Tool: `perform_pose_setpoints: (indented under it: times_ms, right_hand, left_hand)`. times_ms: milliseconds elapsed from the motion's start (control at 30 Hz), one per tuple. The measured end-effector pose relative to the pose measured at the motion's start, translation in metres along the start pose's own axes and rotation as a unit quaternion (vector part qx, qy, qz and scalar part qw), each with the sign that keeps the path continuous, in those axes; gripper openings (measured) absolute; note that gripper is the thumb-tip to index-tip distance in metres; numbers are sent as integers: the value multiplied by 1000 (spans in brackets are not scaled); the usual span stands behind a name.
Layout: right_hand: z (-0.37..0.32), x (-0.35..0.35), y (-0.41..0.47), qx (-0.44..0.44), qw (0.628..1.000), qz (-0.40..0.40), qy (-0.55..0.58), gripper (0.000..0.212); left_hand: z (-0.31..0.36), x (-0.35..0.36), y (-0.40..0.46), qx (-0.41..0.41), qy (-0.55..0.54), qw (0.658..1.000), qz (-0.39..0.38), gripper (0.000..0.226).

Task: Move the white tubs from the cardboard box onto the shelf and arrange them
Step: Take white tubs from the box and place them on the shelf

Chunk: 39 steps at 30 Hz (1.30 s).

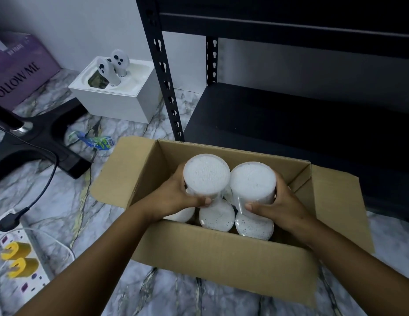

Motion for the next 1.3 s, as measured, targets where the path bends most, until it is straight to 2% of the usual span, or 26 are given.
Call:
perform_pose_setpoints:
  times_ms: [233,400,567,733,867,1033,1300]
  right_hand:
    - [-17,-12,-9,-28,999,22,28,80]
    - [-27,-18,-17,-42,997,30,49,85]
    - [-39,-22,-28,-40,996,48,60,83]
    - [-67,-26,-67,-28,997,34,66,80]
    - [-105,-40,-120,-14,996,35,76,79]
    - [-169,-70,-190,5,995,34,91,93]
    - [-275,-137,-312,1,991,67,116,86]
  left_hand:
    - [24,-2,-9,27,-15,997,74,97]
    - [30,0,-11,34,-12,994,99,95]
    - [46,-5,-21,29,-29,993,113,93]
    - [80,-15,-47,-2,-42,989,138,102]
    - [137,-20,-76,-30,-74,986,148,94]
    - [236,-29,-110,-39,-87,985,144,90]
    - [414,-42,-152,-4,-98,984,149,81]
Point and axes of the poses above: each hand's wrist, its own y-axis towards the middle knuckle, its own x-axis out of the palm, z = x × y, the point moved 9 cm from there along y, towards the middle knuckle, and after that the axes turned 12 degrees about x, right-handed, at the moved point
